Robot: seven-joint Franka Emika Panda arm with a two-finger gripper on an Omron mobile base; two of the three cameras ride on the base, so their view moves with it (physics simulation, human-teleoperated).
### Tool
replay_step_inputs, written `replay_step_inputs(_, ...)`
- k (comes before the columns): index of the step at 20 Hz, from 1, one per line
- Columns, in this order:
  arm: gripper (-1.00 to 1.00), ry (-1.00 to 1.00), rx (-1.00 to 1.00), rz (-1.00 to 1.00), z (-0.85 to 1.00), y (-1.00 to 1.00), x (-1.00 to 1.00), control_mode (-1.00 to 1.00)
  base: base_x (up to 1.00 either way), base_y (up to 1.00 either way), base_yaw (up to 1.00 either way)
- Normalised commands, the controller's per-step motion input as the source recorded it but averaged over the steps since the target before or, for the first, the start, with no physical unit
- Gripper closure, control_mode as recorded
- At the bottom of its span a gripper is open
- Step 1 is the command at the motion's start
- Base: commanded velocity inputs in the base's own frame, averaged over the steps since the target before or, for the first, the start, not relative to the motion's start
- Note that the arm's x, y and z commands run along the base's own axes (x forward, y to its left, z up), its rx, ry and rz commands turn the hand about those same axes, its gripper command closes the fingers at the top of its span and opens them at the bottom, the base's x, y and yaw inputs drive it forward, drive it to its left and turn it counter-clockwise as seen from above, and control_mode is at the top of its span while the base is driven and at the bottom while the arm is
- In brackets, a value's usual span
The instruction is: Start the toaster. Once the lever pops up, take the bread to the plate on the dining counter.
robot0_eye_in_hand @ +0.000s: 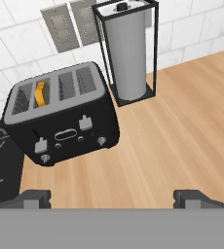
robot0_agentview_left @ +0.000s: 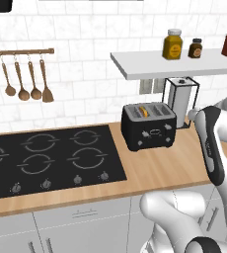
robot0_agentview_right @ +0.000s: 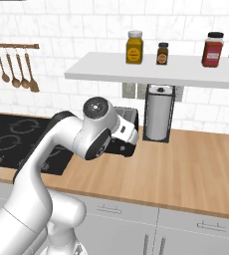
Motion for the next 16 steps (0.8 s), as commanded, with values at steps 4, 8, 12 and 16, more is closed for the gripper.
replay_step_inputs(4, -1.0, 0.0, 0.0, 0.0, 0.0, 0.0, 0.0, -1.0, 0.0, 0.0, 0.0)
replay_step_inputs(8, -1.0, 0.0, 0.0, 0.0, 0.0, 0.0, 0.0, -1.0, 0.0, 0.0, 0.0)
replay_step_inputs(12, -1.0, 0.0, 0.0, 0.0, 0.0, 0.0, 0.0, -1.0, 0.0, 0.0, 0.0)
replay_step_inputs(16, -1.0, 0.0, 0.0, 0.0, 0.0, 0.0, 0.0, -1.0, 0.0, 0.0, 0.0)
